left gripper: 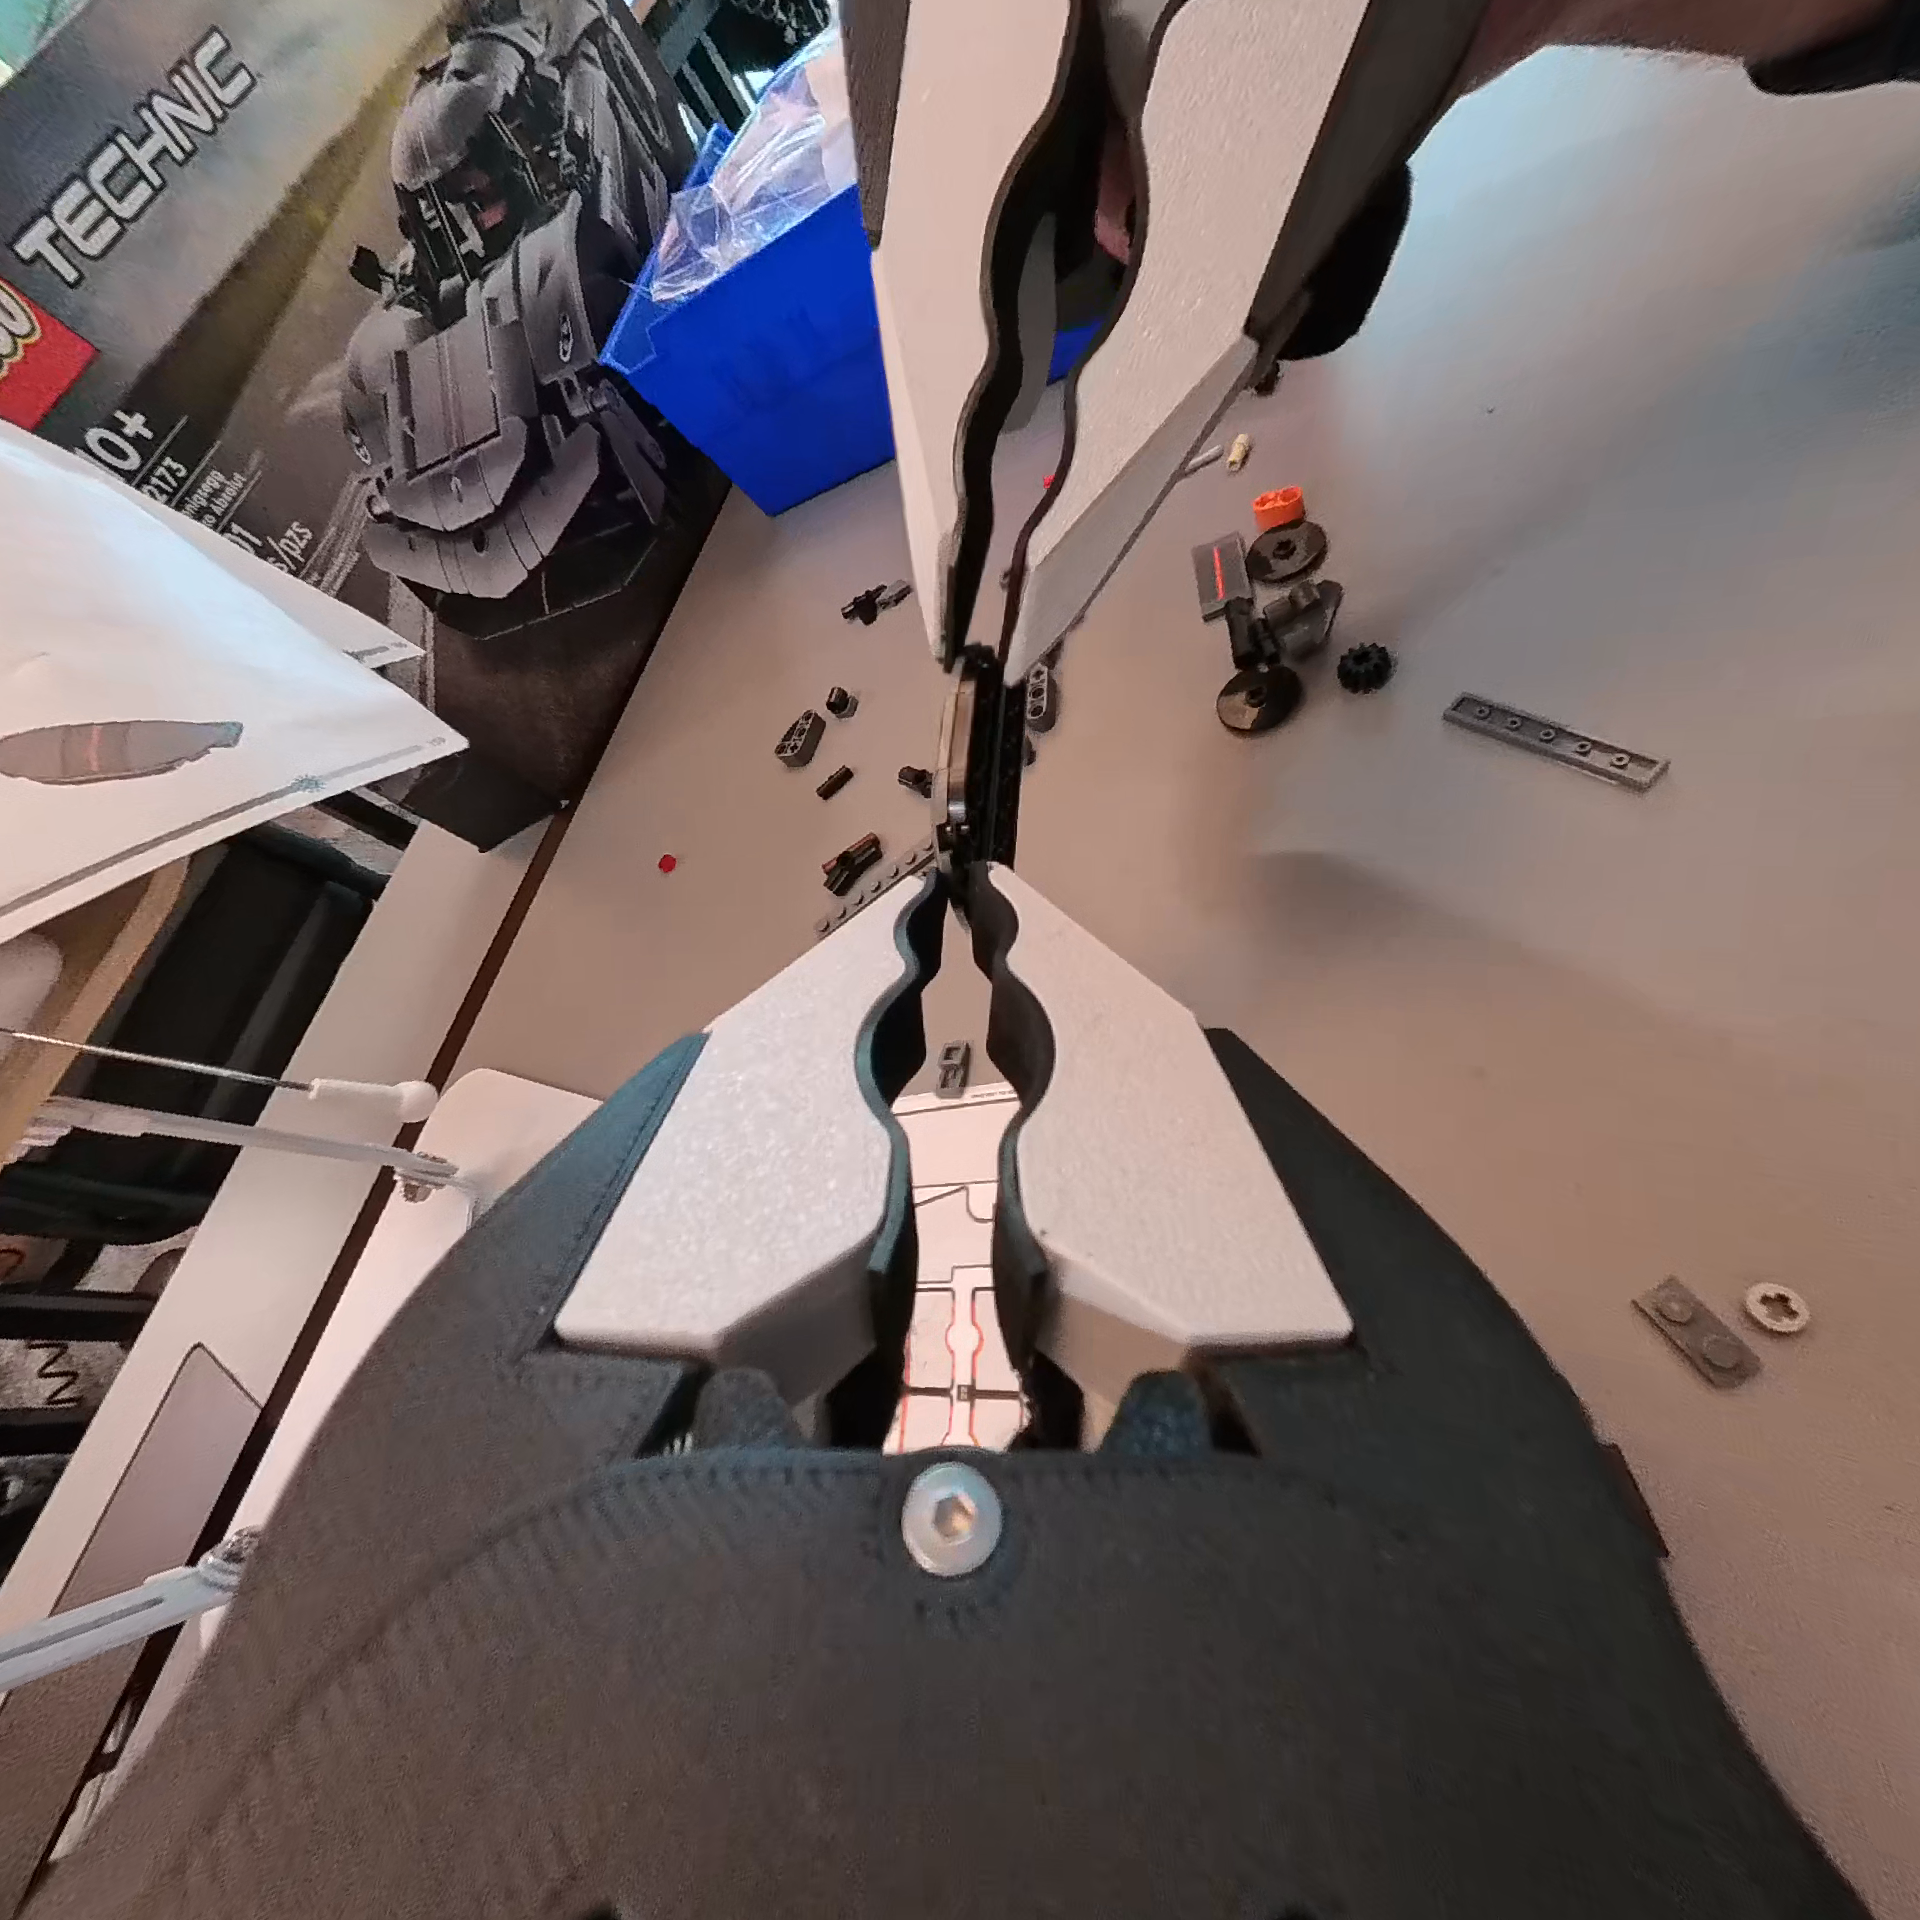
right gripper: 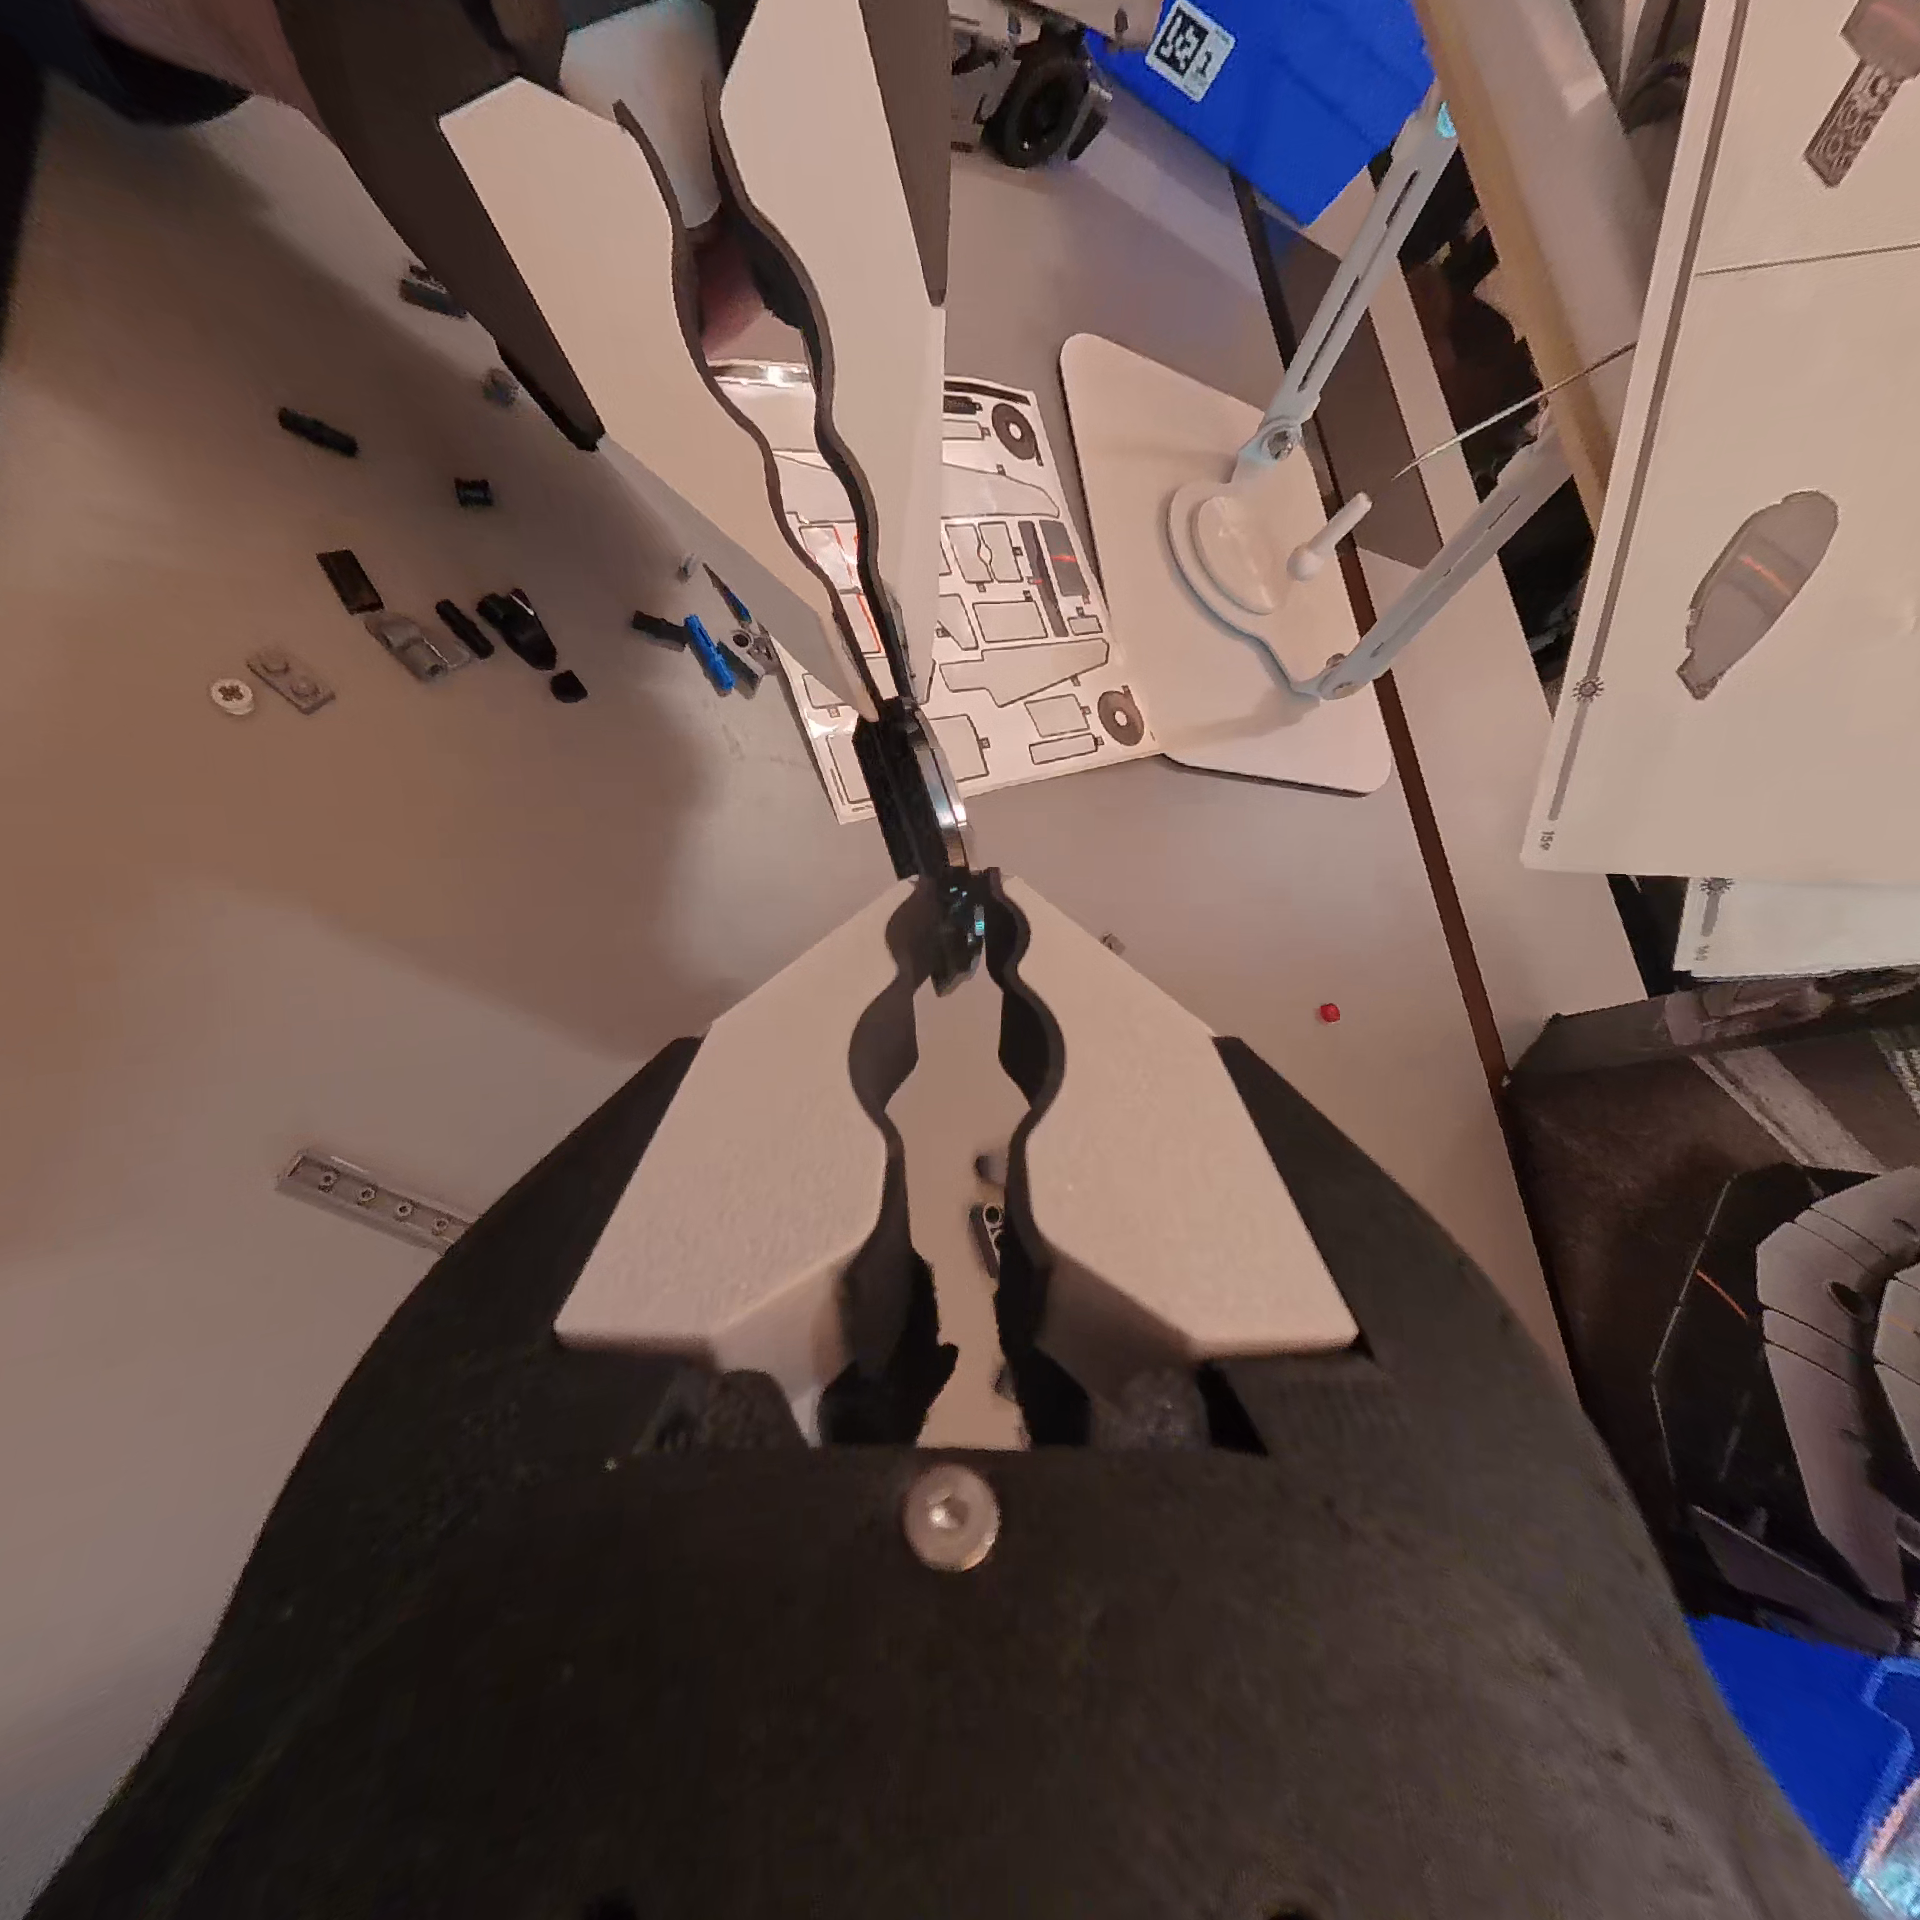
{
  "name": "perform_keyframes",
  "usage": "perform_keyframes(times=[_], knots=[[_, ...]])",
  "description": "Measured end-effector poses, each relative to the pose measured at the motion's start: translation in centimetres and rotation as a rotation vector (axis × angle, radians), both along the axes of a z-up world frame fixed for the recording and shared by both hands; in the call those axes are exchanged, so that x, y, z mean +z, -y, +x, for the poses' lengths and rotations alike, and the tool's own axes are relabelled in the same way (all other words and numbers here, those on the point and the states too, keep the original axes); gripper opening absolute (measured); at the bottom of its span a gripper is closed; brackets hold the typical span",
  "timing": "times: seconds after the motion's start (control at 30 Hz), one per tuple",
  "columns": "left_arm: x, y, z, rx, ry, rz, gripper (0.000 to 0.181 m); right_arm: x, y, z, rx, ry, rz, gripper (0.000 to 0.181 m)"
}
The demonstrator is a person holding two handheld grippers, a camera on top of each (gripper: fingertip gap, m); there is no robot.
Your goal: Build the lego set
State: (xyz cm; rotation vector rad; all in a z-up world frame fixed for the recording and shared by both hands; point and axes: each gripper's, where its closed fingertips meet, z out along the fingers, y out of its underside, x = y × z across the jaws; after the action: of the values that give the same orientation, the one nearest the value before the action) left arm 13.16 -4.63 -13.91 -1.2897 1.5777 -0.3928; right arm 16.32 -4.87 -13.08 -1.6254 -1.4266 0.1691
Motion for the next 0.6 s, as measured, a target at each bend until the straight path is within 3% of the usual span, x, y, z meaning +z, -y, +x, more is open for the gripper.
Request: perform_keyframes(times=[0.47,0.6], knots=[[-0.5,0.1,0.0,-0.012,-0.012,-0.014,0.000,-1.1,-0.1,0.5,-0.010,0.022,-0.051,0.000],[-0.2,0.4,0.0,-0.022,-0.022,0.039,0.000,-0.8,-0.1,0.0,0.000,-0.005,-0.051,0.014]])
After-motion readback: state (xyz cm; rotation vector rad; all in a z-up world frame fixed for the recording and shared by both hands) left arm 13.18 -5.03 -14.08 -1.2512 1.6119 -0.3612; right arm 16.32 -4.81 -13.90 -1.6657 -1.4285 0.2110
